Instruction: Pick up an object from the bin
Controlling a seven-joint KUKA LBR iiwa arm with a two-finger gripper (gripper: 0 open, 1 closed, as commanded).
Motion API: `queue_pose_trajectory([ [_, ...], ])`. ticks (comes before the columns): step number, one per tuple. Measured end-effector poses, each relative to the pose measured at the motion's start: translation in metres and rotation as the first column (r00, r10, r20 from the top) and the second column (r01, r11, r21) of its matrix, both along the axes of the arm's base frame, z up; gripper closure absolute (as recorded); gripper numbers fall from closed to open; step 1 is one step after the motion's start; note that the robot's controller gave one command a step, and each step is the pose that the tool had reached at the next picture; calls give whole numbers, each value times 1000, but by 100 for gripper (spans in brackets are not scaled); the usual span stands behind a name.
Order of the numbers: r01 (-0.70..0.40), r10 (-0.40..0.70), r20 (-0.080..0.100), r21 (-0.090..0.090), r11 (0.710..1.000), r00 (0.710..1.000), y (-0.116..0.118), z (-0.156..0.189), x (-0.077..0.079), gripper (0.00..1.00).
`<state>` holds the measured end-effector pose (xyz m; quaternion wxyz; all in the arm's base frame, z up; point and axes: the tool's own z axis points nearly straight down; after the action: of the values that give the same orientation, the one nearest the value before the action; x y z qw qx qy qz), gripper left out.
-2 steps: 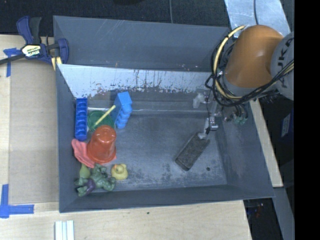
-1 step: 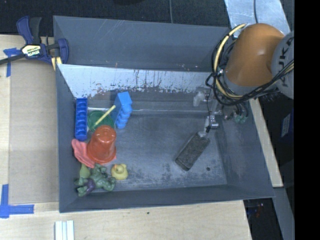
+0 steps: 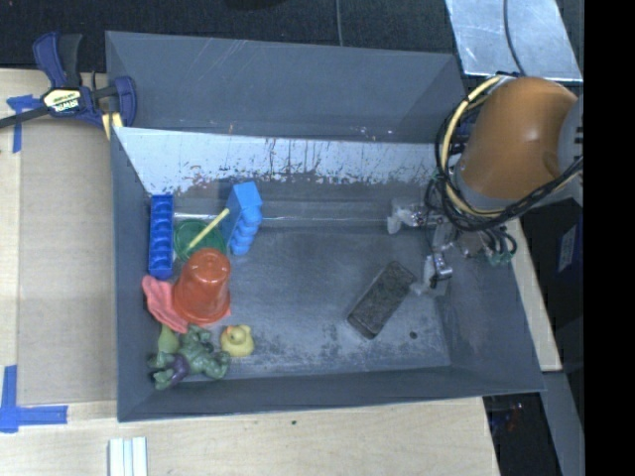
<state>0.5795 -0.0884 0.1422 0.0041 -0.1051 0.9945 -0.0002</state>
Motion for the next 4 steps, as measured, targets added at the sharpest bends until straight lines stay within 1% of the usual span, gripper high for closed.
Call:
queue_pose_trajectory([
  [1, -210, 210, -3, -3, 978, 978, -17, -15, -10, 0],
  [2, -438, 438, -5, -2, 899, 899, 3, -36, -40, 0],
  [3, -510, 510, 1, -6, 860, 860, 25, -62, -47, 0],
  [4, -484, 484, -1, -4, 875, 875, 14, -69, -38, 100],
])
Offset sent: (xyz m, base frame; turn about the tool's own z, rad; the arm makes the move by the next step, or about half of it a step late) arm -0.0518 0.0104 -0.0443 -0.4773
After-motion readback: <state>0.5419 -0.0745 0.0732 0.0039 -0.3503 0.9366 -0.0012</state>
